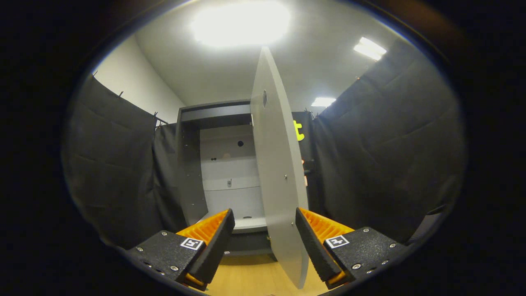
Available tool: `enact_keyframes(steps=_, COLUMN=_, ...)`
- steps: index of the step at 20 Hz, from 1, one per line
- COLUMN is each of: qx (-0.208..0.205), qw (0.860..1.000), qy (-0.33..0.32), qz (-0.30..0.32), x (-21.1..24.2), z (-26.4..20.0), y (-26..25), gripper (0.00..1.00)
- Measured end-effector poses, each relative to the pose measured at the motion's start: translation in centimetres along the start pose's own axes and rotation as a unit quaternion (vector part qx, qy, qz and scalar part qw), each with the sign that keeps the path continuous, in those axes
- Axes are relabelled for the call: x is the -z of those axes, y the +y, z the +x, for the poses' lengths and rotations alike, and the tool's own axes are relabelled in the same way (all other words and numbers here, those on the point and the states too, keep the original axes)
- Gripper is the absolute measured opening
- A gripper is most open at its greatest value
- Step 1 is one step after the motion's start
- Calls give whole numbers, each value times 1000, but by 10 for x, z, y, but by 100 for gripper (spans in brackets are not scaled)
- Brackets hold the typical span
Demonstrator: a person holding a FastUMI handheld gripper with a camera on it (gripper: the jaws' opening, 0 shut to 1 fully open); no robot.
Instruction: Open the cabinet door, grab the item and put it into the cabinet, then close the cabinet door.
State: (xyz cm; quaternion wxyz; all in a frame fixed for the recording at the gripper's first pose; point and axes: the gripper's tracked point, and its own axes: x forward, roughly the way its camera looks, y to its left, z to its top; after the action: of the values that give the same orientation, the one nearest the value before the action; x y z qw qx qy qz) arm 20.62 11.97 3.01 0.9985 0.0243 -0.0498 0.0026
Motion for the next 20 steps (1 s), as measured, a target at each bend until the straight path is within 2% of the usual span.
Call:
enact_keyframes(steps=5, qx=-28, qw=999, qy=2, qz=-21, x=40, z=2, y=49, gripper=93)
enact_keyframes(steps=16, qx=-127, qw=991, qy=44, qz=5, x=148, z=-3, y=147, gripper=94)
enact_keyframes(steps=20, qx=-141, qw=987, qy=75, qz=11, x=197, z=-1, y=172, gripper=94)
